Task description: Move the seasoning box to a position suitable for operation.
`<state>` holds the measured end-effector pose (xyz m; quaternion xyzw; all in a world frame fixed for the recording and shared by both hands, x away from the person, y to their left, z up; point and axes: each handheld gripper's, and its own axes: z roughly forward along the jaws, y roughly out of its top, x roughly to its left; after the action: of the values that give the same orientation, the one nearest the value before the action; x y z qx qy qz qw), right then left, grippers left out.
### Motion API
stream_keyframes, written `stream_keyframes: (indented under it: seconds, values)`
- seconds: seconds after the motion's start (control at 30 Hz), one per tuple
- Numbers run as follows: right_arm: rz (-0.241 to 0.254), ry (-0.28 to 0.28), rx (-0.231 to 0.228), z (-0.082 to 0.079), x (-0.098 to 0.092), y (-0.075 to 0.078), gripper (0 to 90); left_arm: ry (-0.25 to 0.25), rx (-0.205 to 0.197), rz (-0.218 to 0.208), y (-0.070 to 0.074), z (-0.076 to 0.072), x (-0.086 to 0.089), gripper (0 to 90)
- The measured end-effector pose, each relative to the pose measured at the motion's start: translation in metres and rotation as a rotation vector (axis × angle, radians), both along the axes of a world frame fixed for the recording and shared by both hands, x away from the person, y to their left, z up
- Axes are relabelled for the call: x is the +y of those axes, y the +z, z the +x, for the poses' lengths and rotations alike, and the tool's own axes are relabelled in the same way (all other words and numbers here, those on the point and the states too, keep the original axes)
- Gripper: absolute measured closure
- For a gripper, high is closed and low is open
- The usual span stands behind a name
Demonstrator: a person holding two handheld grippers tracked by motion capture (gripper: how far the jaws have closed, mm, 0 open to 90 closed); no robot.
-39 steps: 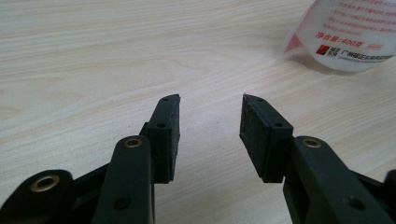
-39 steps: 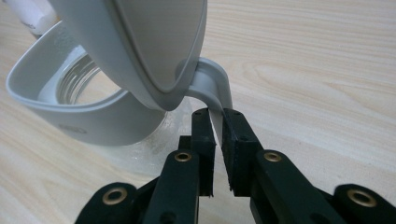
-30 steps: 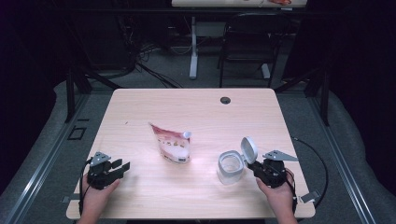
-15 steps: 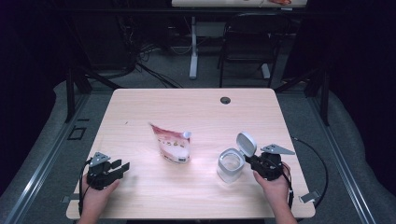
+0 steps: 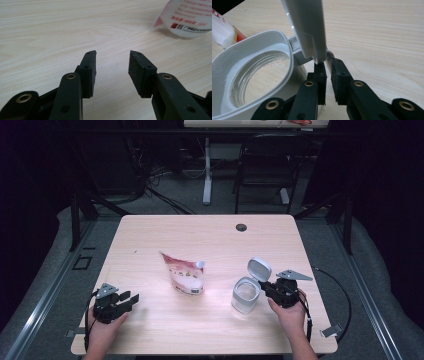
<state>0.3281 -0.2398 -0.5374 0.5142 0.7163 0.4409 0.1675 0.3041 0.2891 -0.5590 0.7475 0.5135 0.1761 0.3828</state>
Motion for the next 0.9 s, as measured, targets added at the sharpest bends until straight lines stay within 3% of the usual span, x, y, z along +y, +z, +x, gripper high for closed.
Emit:
stream_keyframes:
  seconds: [0.27, 0.53, 0.6, 0.73, 0.9]
  values:
    - [-0.018, 0.008, -0.011, -0.001, 0.001, 0.0, 79.7, 0.002, -0.011, -0.011, 0.001, 0.0, -0.001, 58.1]
    - [-0.065, -0.005, -0.044, -0.017, -0.005, 0.007, 64.3, -0.008, -0.013, -0.026, 0.005, -0.001, -0.001, 58.4]
    - [-0.093, -0.013, -0.072, -0.021, -0.01, 0.008, 58.5, -0.01, -0.019, -0.033, 0.006, 0.0, -0.003, 58.3]
    - [-0.076, -0.031, -0.075, -0.026, -0.019, 0.011, 52.0, -0.03, -0.005, -0.027, 0.008, 0.001, -0.006, 57.5]
    - [-0.053, -0.064, -0.084, -0.03, -0.025, 0.015, 49.7, -0.065, -0.004, -0.057, 0.012, 0.004, -0.01, 55.4]
